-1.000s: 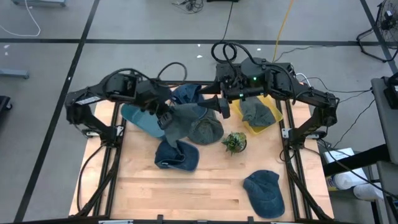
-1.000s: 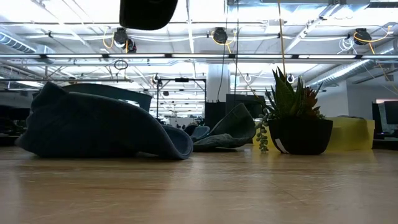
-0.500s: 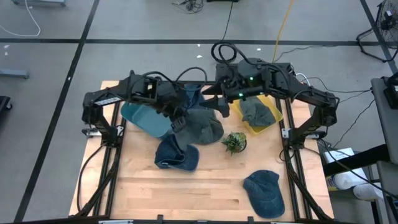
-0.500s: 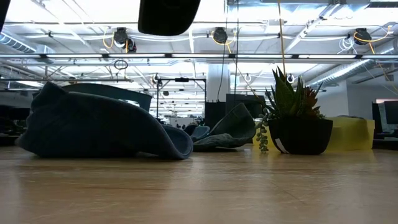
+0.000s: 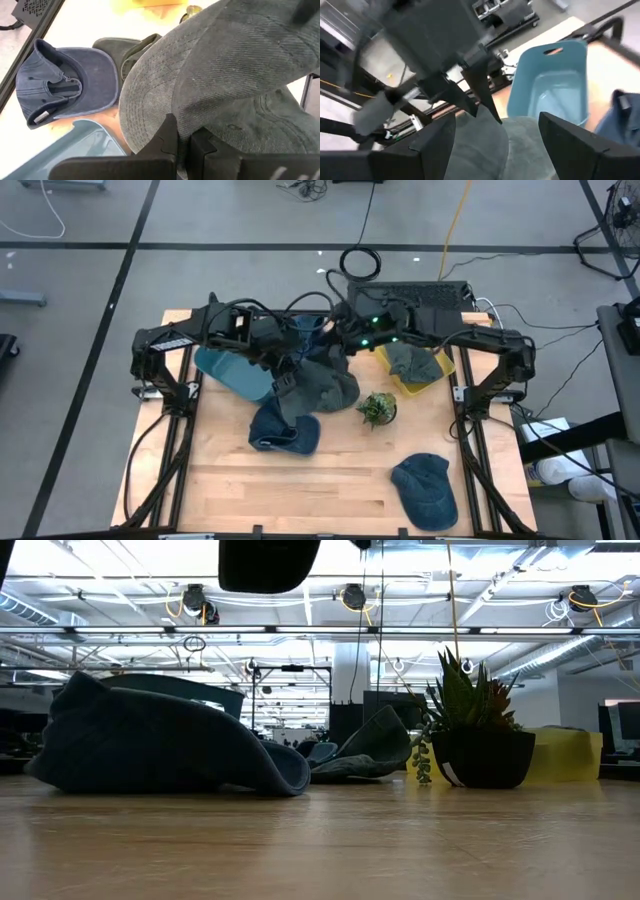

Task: Pick & Place hat
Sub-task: Put the bottom gray cap into the yellow bin

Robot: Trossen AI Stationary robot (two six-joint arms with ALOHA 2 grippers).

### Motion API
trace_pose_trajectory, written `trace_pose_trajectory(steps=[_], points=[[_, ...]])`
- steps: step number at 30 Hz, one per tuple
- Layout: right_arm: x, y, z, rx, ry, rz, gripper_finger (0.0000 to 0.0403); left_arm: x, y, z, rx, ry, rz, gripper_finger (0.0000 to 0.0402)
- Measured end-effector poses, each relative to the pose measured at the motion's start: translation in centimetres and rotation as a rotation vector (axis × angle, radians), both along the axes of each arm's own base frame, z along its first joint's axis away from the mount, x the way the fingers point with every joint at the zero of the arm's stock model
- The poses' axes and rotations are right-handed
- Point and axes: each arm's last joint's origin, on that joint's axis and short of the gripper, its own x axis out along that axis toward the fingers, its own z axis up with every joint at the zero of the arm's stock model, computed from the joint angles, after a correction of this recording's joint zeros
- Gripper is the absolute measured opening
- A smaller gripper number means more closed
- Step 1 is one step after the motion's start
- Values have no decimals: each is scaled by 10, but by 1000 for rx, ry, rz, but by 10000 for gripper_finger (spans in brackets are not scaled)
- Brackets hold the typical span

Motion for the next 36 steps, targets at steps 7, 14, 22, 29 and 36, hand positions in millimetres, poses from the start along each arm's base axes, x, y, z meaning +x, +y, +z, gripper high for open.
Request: trace_pose_trajectory(steps=[7, 14, 22, 29, 36], points=[[10, 5, -23, 73, -9, 47, 277, -1, 1, 0, 8, 6, 11, 5], [13, 6, -28, 97, -14, 61, 277, 7, -3, -13, -65, 89, -30, 5], [17, 16, -41, 117, 38, 110, 277, 16, -4, -24, -108, 142, -24, 5], [18, 19, -51, 101, 69, 127, 277, 18, -5, -23, -150, 118, -30, 6], [18, 19, -54, 103, 81, 141, 233, 18, -4, -23, -155, 112, -13, 6]])
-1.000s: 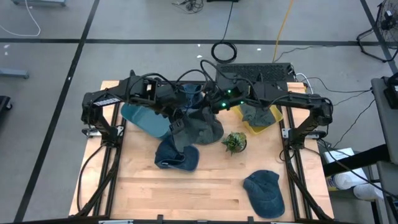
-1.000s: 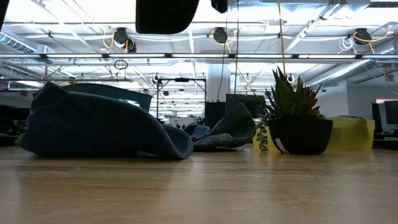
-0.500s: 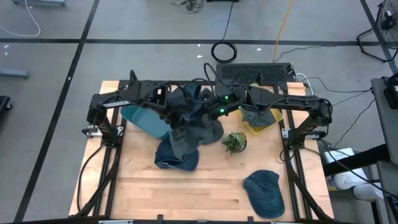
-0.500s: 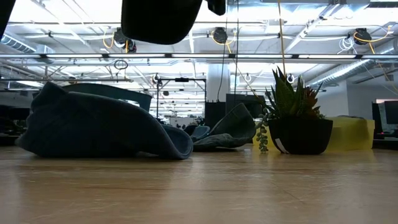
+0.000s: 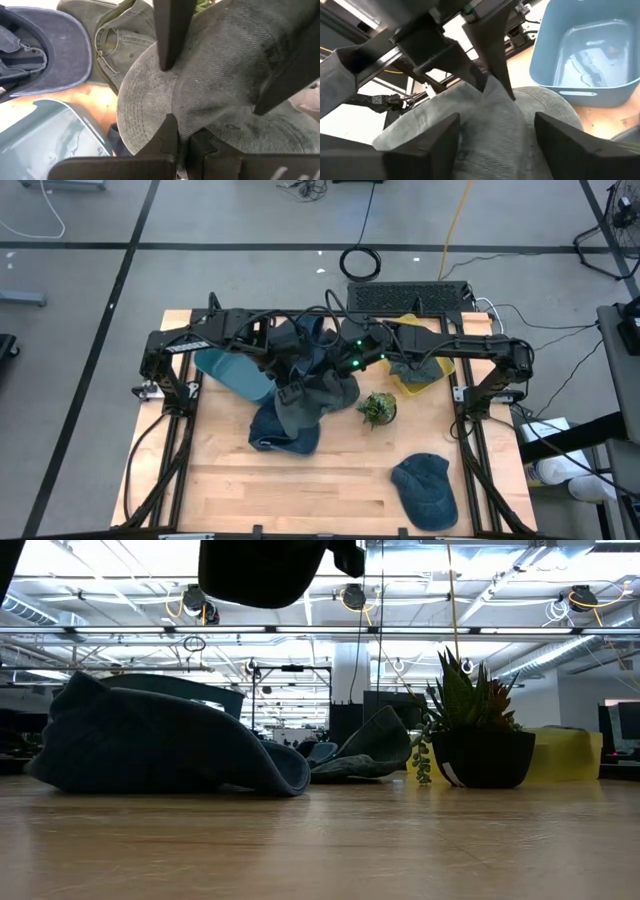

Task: Pick & Place hat
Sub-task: Put the bottom gray cap into the yellow bin

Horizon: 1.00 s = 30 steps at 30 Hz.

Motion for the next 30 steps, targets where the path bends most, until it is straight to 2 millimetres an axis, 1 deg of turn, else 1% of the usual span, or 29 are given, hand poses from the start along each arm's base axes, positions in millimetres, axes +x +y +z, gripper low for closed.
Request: trace_pose_trajectory(steps=[4, 7, 9, 10, 11, 15, 19, 23, 30], points=[[0, 0, 0, 7, 1, 23, 162, 1, 0, 0, -6, -9, 2, 5], [-1, 0, -1, -5, 1, 35, 93, 1, 0, 1, -15, -14, 6, 7], [-1, -3, -1, -4, 5, 27, 40, 1, 0, 1, -21, -17, 4, 5], [-1, -4, -1, -3, 7, 25, 22, 1, -1, 1, -21, -17, 4, 5], [-1, -6, -2, 0, 8, 21, 14, 1, 0, 1, -18, -18, 5, 5], [-5, -9, 0, 15, 26, 16, 6, 2, -1, 1, -40, -29, -50, 29], [-19, -12, 7, -18, 43, 23, 3, -3, 0, 6, -84, -46, -117, 64], [-42, -17, 17, -84, 89, 0, 2, -17, 5, 18, -59, -83, -105, 94], [-96, -20, 34, -234, 212, -72, 1, -47, 19, 42, 9, -168, -13, 132]])
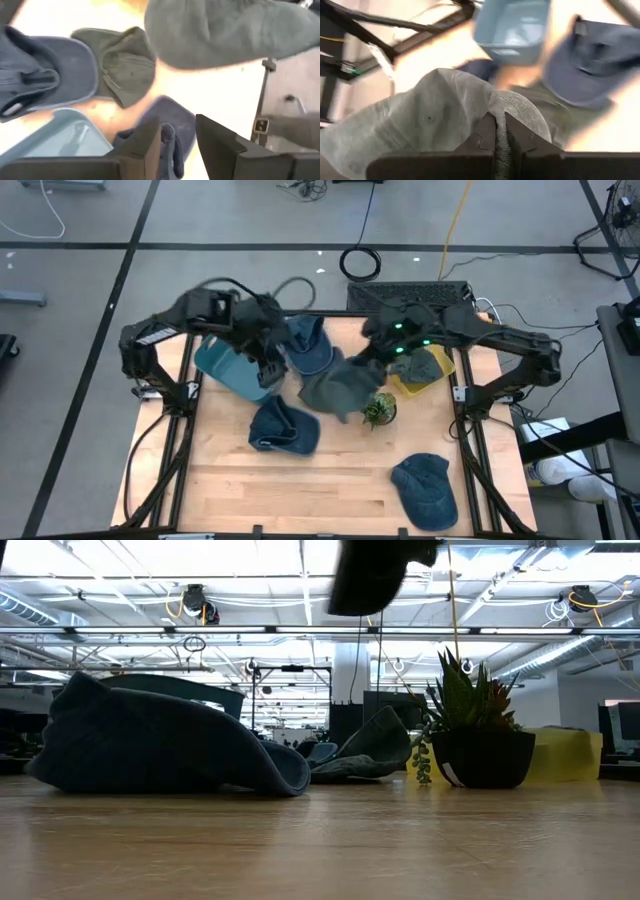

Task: Pick & Place hat
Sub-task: Put the bottom gray cap into the yellow bin

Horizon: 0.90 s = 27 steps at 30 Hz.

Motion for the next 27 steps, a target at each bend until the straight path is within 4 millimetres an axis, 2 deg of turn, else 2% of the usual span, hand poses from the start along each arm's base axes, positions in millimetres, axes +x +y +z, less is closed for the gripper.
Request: trace_pose_trajectory(steps=[8, 13, 18, 22, 27], points=[[-65, 4, 24, -287, 53, -75, 0, -22, 8, 15, 29, -58, 39, 149], [-101, 2, 32, -536, 156, -210, 0, -31, 13, 20, 51, -80, 46, 146], [-115, -1, 36, -687, 217, -284, 0, -41, 16, 24, 144, -86, -7, 156], [-121, -6, 34, -702, 266, -285, 0, -52, 15, 31, 205, -120, -60, 165], [-128, -12, 29, -690, 348, -301, 0, -67, 10, 49, 274, -267, -82, 167]])
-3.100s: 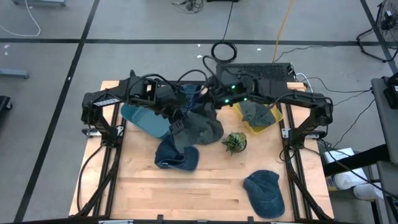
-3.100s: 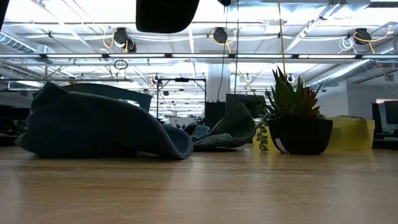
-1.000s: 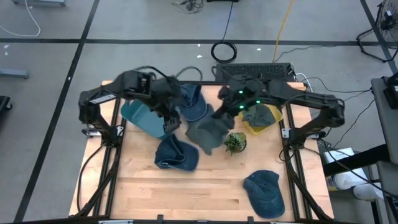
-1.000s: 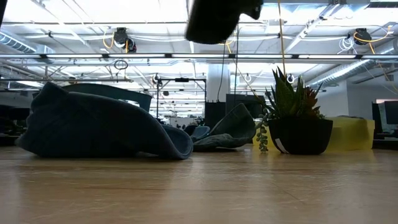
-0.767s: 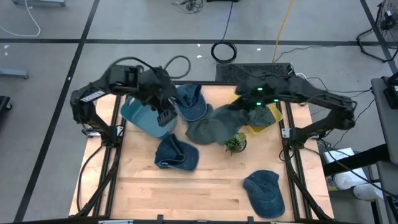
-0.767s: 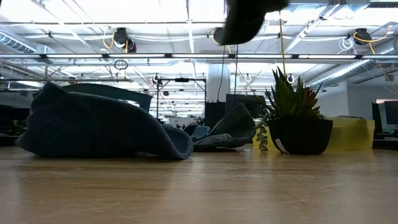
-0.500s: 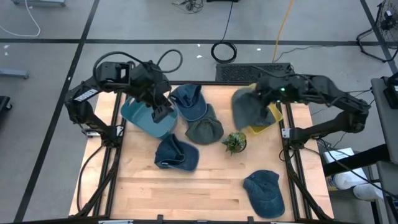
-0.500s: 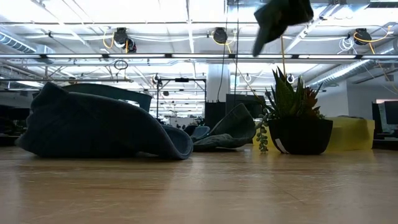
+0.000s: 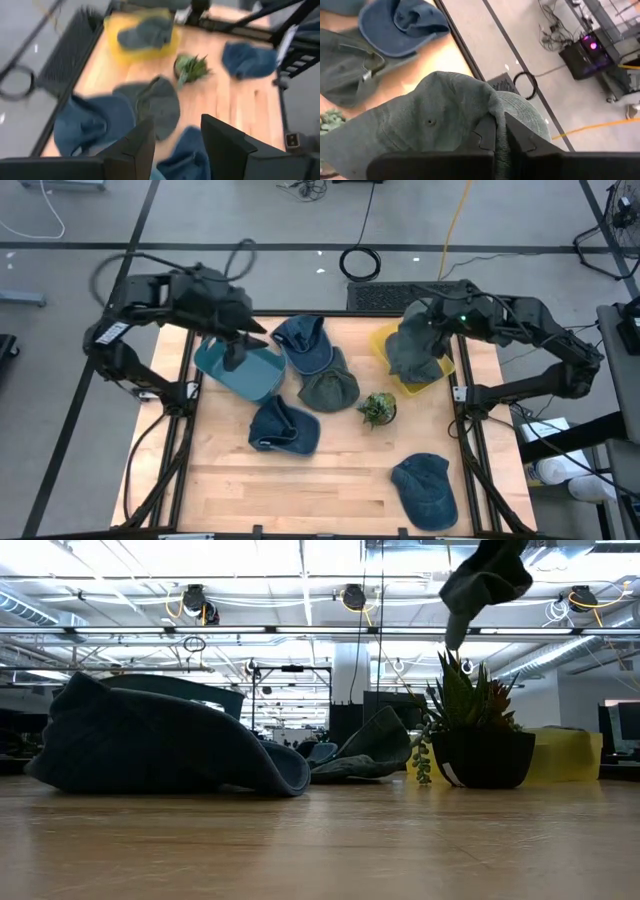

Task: Pick & Place hat
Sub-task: Put the bottom gray cap into the yellow bin

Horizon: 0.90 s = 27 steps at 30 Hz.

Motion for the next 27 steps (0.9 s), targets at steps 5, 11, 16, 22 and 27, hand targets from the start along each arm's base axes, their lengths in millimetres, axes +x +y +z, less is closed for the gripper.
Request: trace_pose_trajectory(steps=[5, 11, 16, 22, 27], points=[[-1, -3, -17, 15, 54, 12, 0, -17, -6, 18, 62, -145, -30, 156], [4, -5, -43, -15, 48, 66, 0, -26, -14, 24, 92, -185, -86, 145], [8, -3, -49, 28, -78, 139, 0, -28, -17, 26, 119, -212, -124, 136], [9, -2, -44, 30, -186, 186, 0, -11, -17, 3, 102, -159, -160, 133], [6, 1, -37, 40, -260, 225, 0, 3, -19, -31, 57, -176, -211, 133]])
